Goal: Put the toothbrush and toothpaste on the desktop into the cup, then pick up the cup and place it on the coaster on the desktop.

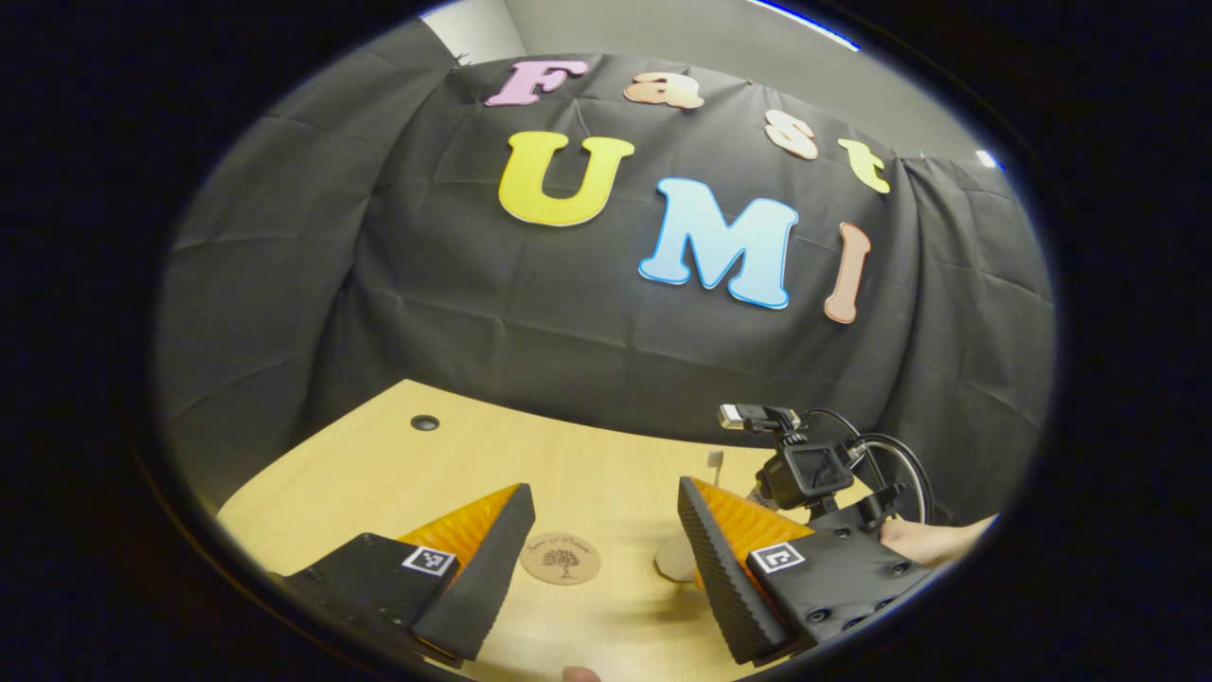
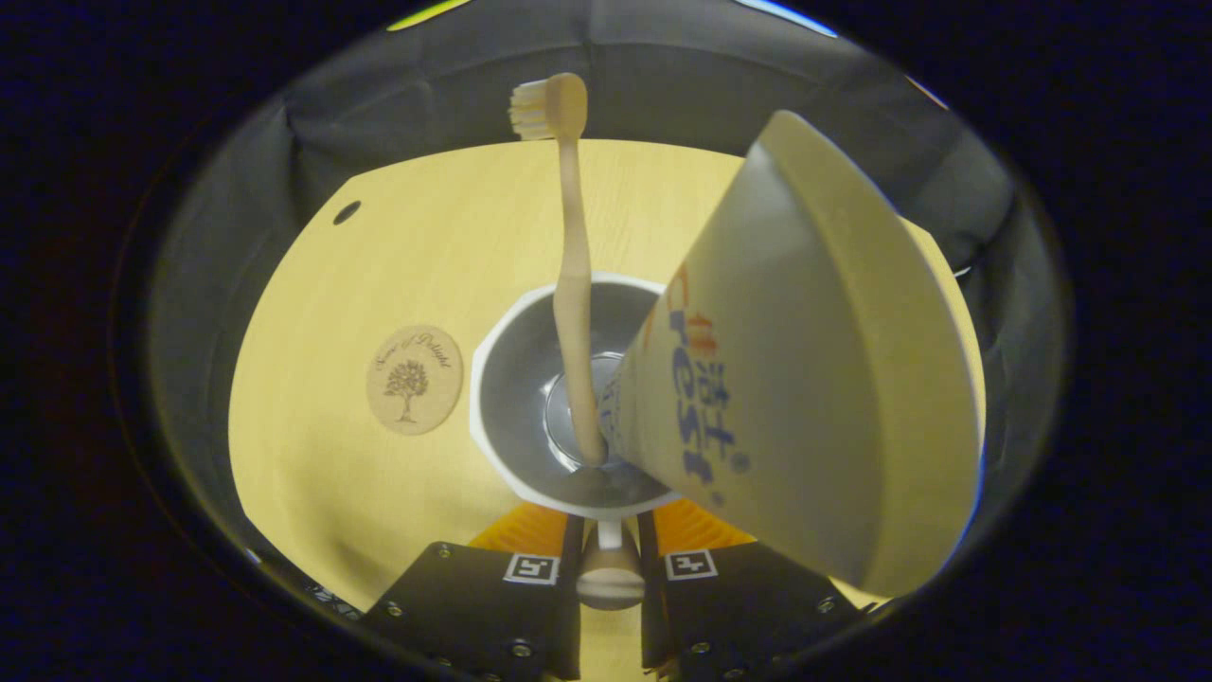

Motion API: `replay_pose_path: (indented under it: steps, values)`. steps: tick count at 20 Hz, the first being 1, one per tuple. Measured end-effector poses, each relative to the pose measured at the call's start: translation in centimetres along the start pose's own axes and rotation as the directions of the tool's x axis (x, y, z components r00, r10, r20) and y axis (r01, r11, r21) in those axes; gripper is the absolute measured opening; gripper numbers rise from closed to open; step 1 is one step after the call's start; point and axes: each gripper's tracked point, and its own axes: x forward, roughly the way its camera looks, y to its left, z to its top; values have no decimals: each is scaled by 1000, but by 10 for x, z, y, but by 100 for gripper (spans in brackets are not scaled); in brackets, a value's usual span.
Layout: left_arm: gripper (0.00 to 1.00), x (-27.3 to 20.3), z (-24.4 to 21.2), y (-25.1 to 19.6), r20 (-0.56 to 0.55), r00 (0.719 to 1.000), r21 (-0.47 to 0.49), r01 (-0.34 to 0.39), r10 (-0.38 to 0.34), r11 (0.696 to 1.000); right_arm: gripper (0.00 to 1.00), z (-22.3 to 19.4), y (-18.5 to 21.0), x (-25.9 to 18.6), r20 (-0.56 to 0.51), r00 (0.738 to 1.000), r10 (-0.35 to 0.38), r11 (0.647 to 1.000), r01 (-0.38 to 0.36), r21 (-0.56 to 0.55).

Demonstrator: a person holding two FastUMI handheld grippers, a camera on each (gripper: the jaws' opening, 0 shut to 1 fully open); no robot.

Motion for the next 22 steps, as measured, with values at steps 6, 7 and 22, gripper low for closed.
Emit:
replay_pose_path:
  steps: [6,7,22]
  values:
    - [96,-24,11,29,16,999,-6,-35,35,999,25,18,50,-6,14,999,41,996,-40,-78]
    - [96,-27,13,33,18,999,-9,-40,40,999,25,20,58,-7,16,999,46,995,-44,-94]
    - [96,-52,23,85,19,996,-25,-85,86,996,26,33,113,13,-48,998,39,978,-48,-204]
